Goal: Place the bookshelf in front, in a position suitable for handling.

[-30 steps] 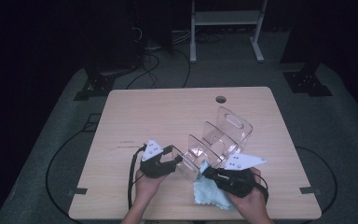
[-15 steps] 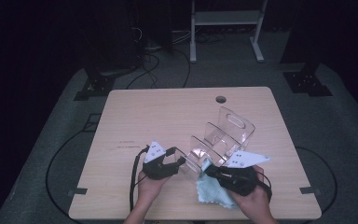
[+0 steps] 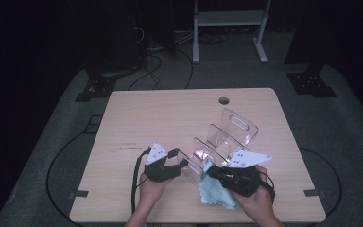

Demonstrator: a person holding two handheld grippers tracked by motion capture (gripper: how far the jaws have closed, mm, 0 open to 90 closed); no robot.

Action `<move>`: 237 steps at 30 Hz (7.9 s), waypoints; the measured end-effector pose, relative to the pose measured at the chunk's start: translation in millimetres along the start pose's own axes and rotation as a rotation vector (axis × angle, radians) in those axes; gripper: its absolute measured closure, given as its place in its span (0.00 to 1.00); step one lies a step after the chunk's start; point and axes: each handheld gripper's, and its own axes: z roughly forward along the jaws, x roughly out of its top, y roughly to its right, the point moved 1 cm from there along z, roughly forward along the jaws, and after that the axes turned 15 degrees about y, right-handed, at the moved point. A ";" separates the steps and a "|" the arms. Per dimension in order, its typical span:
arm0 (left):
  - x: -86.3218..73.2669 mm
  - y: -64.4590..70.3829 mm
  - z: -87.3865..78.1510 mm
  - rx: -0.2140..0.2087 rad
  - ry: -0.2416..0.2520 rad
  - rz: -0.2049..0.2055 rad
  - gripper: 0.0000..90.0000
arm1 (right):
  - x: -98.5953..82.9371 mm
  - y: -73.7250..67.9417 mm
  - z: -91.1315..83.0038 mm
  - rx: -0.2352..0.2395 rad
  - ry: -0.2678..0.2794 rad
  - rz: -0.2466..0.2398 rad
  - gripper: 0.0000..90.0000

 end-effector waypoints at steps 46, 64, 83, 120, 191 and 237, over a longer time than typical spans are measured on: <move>-1.2 13.3 5.3 -0.051 0.006 0.031 0.51 | 19.7 7.8 20.6 0.033 -0.084 -0.027 0.94; -0.5 13.2 6.5 -0.068 -0.001 0.039 0.51 | 0.6 -0.1 -14.7 -0.002 -0.059 -0.053 0.94; -0.6 15.3 5.6 -0.161 0.000 0.054 0.53 | -5.8 17.6 -27.8 -0.045 -0.028 -0.052 0.94; -0.6 47.3 13.3 -0.362 -0.051 0.152 0.54 | -2.5 76.6 -42.7 -0.194 0.006 0.035 0.94; 34.9 1.8 -5.6 -0.293 -0.046 0.185 0.33 | -0.4 85.6 -36.6 -0.178 0.011 0.042 0.94; 20.3 -35.1 57.7 -0.198 -0.123 0.188 0.07 | 0.8 87.7 -36.3 -0.160 0.001 0.037 0.94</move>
